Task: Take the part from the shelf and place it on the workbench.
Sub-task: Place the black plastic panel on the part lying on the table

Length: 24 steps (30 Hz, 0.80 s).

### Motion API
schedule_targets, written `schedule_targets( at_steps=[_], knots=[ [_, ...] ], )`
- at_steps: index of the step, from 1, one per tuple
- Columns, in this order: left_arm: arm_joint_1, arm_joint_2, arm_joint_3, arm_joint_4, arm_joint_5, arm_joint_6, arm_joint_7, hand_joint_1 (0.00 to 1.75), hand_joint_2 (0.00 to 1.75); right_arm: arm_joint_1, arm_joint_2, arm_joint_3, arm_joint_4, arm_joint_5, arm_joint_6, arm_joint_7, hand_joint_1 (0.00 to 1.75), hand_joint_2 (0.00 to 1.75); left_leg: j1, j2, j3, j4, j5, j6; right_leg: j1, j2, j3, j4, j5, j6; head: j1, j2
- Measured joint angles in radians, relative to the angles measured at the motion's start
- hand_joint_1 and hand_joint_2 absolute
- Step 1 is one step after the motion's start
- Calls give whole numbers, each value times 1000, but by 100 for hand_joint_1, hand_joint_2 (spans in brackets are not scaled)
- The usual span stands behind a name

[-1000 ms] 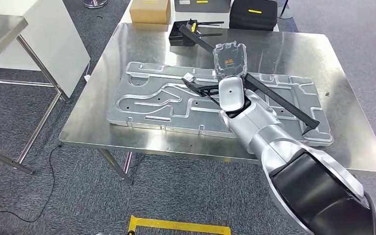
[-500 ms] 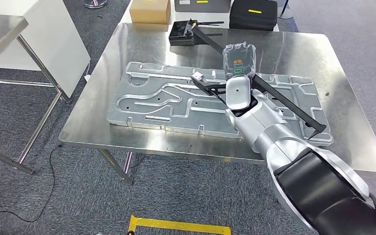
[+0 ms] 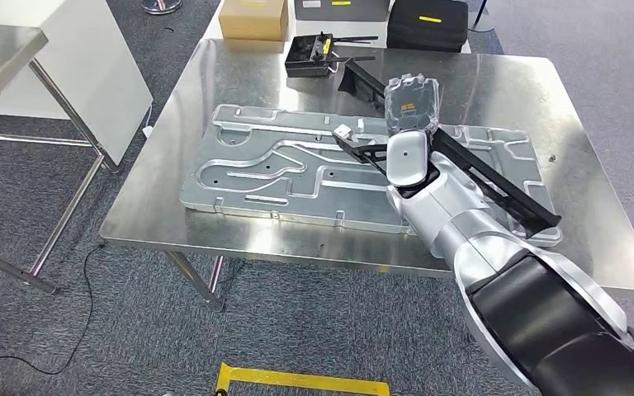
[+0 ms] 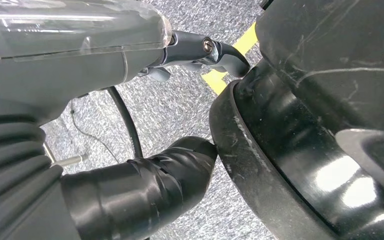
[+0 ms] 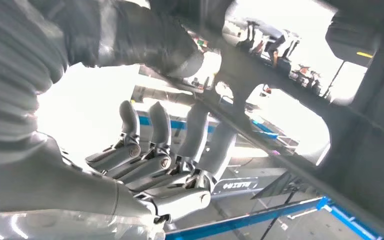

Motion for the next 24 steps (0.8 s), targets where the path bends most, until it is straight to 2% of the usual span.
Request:
schedule_targets(
  at_steps=[2, 17, 24],
  knots=[
    [0, 0, 0, 0, 0, 0, 0, 0, 0, 6, 0, 0, 0, 4, -3, -11, 0, 175, 0, 0, 0, 0, 0, 0, 0, 0, 0, 0, 0, 0, 0, 0],
    [0, 0, 1, 0, 1, 0, 0, 0, 0, 26, 14, 0, 0, 13, -31, -56, 0, 175, 0, 0, 0, 0, 0, 0, 0, 0, 0, 0, 0, 0, 0, 0],
    [1, 0, 3, 0, 5, 0, 1, 0, 0, 26, 30, -16, -2, 15, -74, -92, 0, 175, 0, 0, 0, 0, 0, 0, 0, 0, 1, 0, 0, 0, 0, 0]
  ],
)
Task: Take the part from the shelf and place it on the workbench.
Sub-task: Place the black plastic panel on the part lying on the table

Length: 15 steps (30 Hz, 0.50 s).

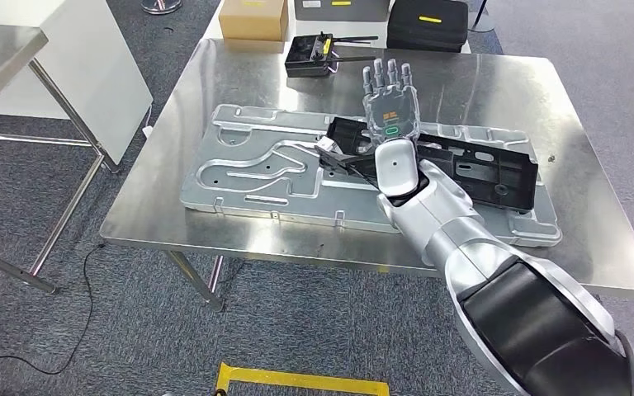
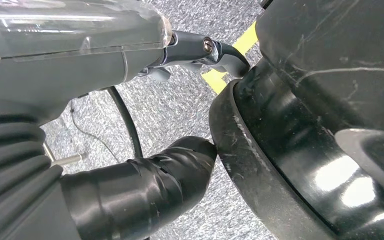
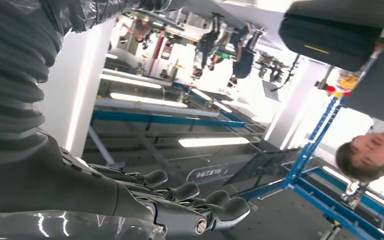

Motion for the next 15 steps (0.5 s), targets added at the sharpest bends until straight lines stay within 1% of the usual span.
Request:
schedule_targets(
  at_steps=[10, 12, 14, 15],
  knots=[
    [1, 0, 4, 0, 2, -1, 1, 0, 0, 0, 15, -24, -2, -6, -16, -9, 0, 175, 0, 0, 0, 0, 0, 0, 0, 0, 0, 0, 0, 0, 0, 0],
    [3, 0, 5, 0, 5, -2, 2, 0, 0, 0, 16, -31, -3, -20, -31, -19, 0, 175, 0, 0, 0, 0, 0, 0, 0, 0, 0, 0, 0, 0, 0, 0],
    [5, 0, 9, 0, 14, -2, 7, 0, 0, 0, 19, -53, -10, -64, -68, -48, 0, 175, 0, 0, 0, 0, 0, 0, 0, 0, 0, 0, 0, 0, 0, 0],
    [8, 1, 14, 0, 22, 2, 15, 0, 0, 2, 23, -80, -22, -121, -114, -95, 0, 131, 0, 0, 0, 0, 0, 0, 0, 0, 0, 0, 0, 0, 0, 0]
  ],
)
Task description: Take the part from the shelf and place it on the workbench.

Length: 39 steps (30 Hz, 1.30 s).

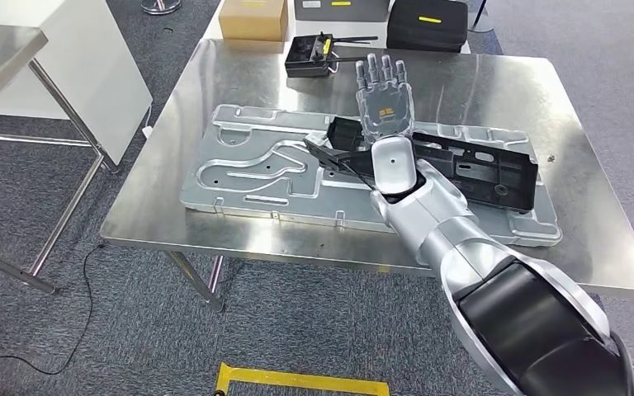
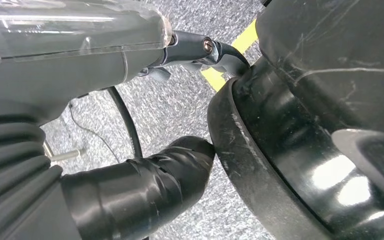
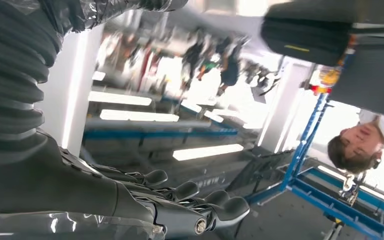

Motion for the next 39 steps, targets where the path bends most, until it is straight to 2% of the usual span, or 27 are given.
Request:
schedule_targets(
  at_steps=[3, 5, 7, 10, 13, 17, 25, 29, 33, 35, 36, 38, 39],
  knots=[
    [14, 1, 19, 0, 29, 39, 42, 0, 0, 16, 15, -141, -70, -272, -173, -252, 0, 0, 0, -1, 1, 0, 0, 0, 0, 0, 0, 0, -1, 0, 0, 0],
    [22, -1, 32, 0, 44, 62, 67, 0, 0, 44, 24, -232, -136, -412, -212, -399, 0, 0, 0, -4, 1, 0, -1, 0, 0, -2, 2, 0, -2, 1, 0, 0],
    [28, -2, 46, 0, 57, 64, 79, 0, 0, 86, 32, -305, -206, -510, -217, -505, 0, 0, 0, -6, 1, 0, -1, 0, 0, -3, 3, 0, -3, 1, 0, 0],
    [36, 4, 65, 1, 71, 61, 67, 0, 0, 158, 46, -374, -307, -609, -218, -598, 0, 0, 0, -7, 1, 0, -1, 0, 0, -3, 3, 0, -3, 2, 0, 0],
    [44, 15, 83, 1, 78, 80, 47, 0, 0, 226, 51, -399, -409, -697, -218, -654, 0, 0, 0, -6, 1, 0, -1, 0, 0, -3, 3, 0, -3, 2, 0, 0],
    [49, 20, 95, 1, 79, 91, 41, 0, 0, 286, 52, -404, -501, -760, -216, -682, 0, 0, 0, -6, 2, 0, -1, 0, 0, -3, 3, 0, -3, 2, 0, 0],
    [55, 25, 107, 1, 78, 106, 39, 0, 0, 345, 50, -405, -605, -825, -217, -695, 0, 0, -4, -6, 1, 1, -3, 2, -4, -3, 3, -1, -2, 3, 0, 0],
    [55, 25, 109, 1, 77, 106, 40, 0, 0, 377, 45, -402, -654, -864, -217, -698, 0, 0, -8, -6, 0, 3, -5, 6, -5, -3, 3, -1, -3, 6, 0, 0],
    [56, 25, 111, 1, 76, 107, 41, 0, 0, 395, 42, -398, -691, -876, -217, -703, 0, 0, -5, -4, 4, -2, -2, 16, -7, -2, 4, -3, -3, 14, 0, 0],
    [56, 24, 111, 0, 75, 108, 41, 0, 0, 403, 40, -398, -714, -880, -219, -710, 0, 0, 3, -1, 13, -15, 4, 22, -7, -1, -10, 32, -29, 22, 1, 0],
    [56, 24, 111, 0, 74, 108, 42, 0, 0, 408, 37, -398, -727, -885, -219, -713, 0, 0, 7, 1, 17, -20, 6, 25, -9, -1, -31, 77, -56, 27, 1, 0],
    [56, 24, 112, 0, 73, 108, 42, 0, 0, 423, 28, -398, -749, -895, -220, -715, 0, 0, 7, 2, 18, -20, 6, 27, -17, -1, -92, 203, -111, 37, 2, 0],
    [56, 24, 112, 0, 73, 108, 41, 0, 0, 433, 22, -398, -759, -900, -221, -715, 0, 0, 7, 2, 18, -18, 5, 26, -22, -1, -115, 246, -121, 40, 2, 0]
  ],
)
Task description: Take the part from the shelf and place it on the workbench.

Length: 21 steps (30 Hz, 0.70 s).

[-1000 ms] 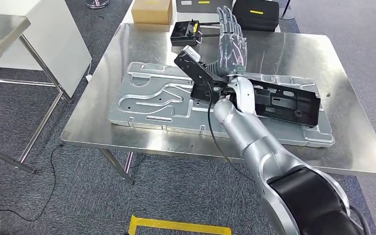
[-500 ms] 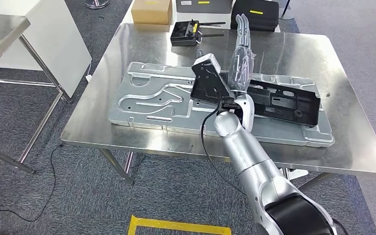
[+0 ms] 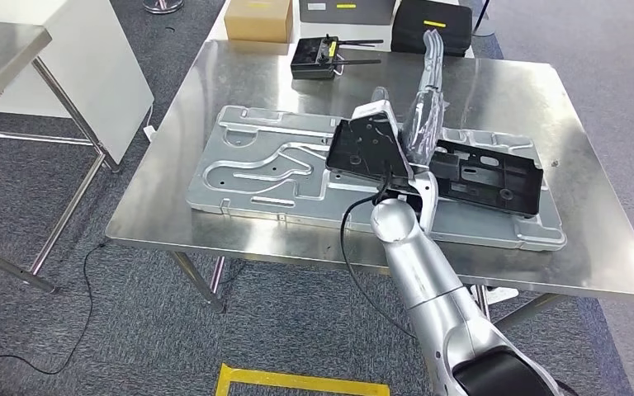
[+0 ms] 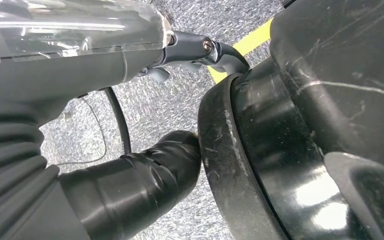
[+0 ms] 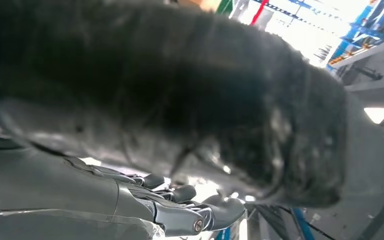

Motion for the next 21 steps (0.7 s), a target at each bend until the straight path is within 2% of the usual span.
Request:
schedule_targets(
  at_steps=[1, 2, 3, 5, 6, 8, 10, 12, 14, 15, 16, 17, 19, 21],
  knots=[
    [0, 0, 0, 0, 0, 0, 0, 0, 0, 9, -5, 0, -9, -3, 0, 0, 0, 0, 1, 0, 0, 2, -1, -2, -4, 0, -8, 10, 9, 3, 0, 0],
    [0, 0, 0, 0, -1, 0, -1, 0, 0, 16, -9, 0, -17, -5, 0, 0, 0, 0, 2, 0, 0, 6, -4, -4, -8, -1, 4, -19, 36, 6, 0, 0],
    [0, 0, 1, 0, -2, 0, -1, 0, 0, 20, -12, 0, -26, -7, 0, 0, 0, 0, 3, -1, 0, 10, -7, -9, -13, -1, 33, -81, 73, 8, 0, 0],
    [-1, 0, 1, 0, -6, 0, -1, 0, 0, 21, -17, 0, -40, -7, 0, 0, 0, 0, 2, -1, -2, 18, -13, -20, -13, -1, 89, -196, 117, 8, 0, 0],
    [-1, 1, 1, 0, -7, 0, -2, 0, 0, 23, -20, 0, -45, -7, 0, -1, 0, 0, 1, -1, -3, 20, -14, -26, -11, 0, 103, -226, 124, 5, -1, 0],
    [-2, 1, 1, 0, -9, -1, -2, 0, 0, 28, -25, 0, -50, -7, -1, -3, 0, 0, 0, -1, -3, 17, -12, -37, -5, 2, 104, -232, 123, -6, -1, 0],
    [-2, 1, 2, 0, -9, -2, -2, 0, 0, 31, -29, 0, -55, -7, -1, -5, 0, 0, 1, 0, -6, 22, -20, -47, -7, 0, 105, -238, 129, -20, -1, 0],
    [-2, 2, 2, 0, -9, -2, -2, 0, 0, 33, -30, 0, -59, -7, -1, -8, 0, 0, 2, 2, -33, 90, -71, -54, -9, -2, 105, -245, 136, -35, -2, 0],
    [-2, 3, 2, 0, -11, -2, -1, 0, 0, 38, -31, -1, -62, -6, -1, -10, 0, 0, 1, 3, -85, 224, -144, -55, -3, -3, 101, -245, 139, -42, -3, 0],
    [-2, 4, 2, 0, -12, -2, -1, 0, 0, 42, -32, -1, -62, -6, -1, -11, 0, 0, 1, 3, -104, 277, -164, -55, 0, -4, 99, -245, 140, -43, -3, 0],
    [-2, 4, 2, 0, -12, -2, 0, 0, 0, 47, -33, -1, -62, -6, -1, -11, 0, 0, 1, 3, -108, 298, -167, -54, 3, -4, 97, -244, 140, -44, -3, 0],
    [-2, 5, 3, 0, -12, -2, 2, 0, 0, 49, -33, -1, -62, -6, -1, -11, 0, 0, 1, 4, -94, 279, -150, -53, 4, -4, 96, -242, 141, -44, -3, 0],
    [-2, 5, 4, 0, -11, -2, 6, 0, 0, 52, -34, -1, -65, -7, -1, -12, 0, 0, 1, 3, -26, 152, -92, -48, 5, -4, 93, -235, 140, -43, -3, 0],
    [-1, 5, 5, 0, -8, -2, 8, 0, 0, 52, -34, -1, -72, -7, -2, -13, 0, 0, -1, 3, 23, 50, -59, -41, 8, -2, 87, -228, 141, -36, -2, 0]
  ],
)
